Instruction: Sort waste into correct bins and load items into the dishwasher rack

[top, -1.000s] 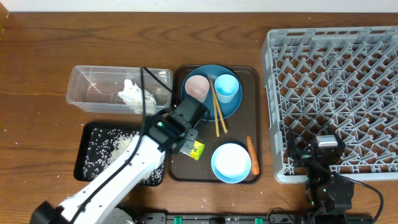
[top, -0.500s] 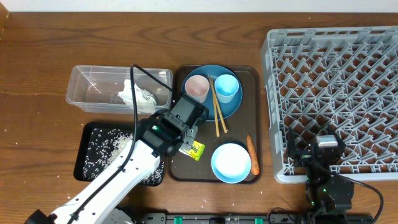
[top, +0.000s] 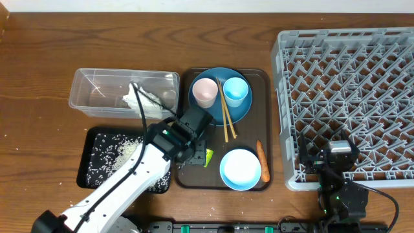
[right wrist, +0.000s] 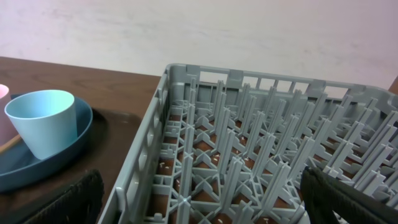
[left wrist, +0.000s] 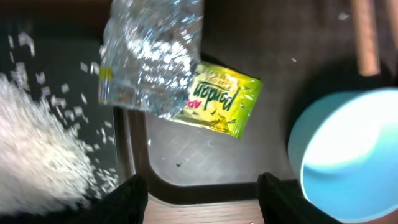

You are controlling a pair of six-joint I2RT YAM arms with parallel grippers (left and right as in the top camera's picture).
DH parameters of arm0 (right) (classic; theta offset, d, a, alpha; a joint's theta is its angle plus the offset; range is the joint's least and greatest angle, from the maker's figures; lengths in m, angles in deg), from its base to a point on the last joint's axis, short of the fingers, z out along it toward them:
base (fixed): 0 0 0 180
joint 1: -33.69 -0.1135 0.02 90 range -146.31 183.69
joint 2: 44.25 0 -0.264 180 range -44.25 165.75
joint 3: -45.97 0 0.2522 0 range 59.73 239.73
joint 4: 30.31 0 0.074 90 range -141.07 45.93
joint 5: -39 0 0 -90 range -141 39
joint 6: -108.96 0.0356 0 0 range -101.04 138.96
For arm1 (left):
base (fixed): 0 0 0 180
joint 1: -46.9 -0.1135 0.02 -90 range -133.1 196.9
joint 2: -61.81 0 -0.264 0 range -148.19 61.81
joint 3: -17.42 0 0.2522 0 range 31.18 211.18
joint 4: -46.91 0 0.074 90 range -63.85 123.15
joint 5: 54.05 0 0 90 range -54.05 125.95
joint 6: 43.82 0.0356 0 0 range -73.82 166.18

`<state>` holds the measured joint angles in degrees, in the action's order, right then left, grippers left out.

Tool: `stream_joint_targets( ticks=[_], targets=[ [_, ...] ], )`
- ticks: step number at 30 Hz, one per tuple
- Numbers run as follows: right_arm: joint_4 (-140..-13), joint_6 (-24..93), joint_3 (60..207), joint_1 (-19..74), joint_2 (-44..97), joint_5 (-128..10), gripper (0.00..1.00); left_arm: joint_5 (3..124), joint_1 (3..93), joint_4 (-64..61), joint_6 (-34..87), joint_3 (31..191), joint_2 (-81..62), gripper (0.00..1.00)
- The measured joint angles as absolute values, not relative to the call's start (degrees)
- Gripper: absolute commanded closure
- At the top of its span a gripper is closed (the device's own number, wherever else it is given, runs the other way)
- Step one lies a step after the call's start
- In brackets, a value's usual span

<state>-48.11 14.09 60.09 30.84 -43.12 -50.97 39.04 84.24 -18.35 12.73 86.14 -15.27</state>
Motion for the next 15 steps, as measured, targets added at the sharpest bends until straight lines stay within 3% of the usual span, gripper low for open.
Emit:
stream_joint_targets(
  ticks=[7,15],
  targets=[
    [-48.11,14.07,60.09,30.84,-43.14,-50.97,0.01,39.26,84.24,-7.18,-0.6,78.86,-15.34,0.41],
    [-48.11,14.09,60.09,30.84,-43.12,-50.95,0.01,38.32,84.24,2.61,-6.61,73.15,-15.36,0.4]
  ],
)
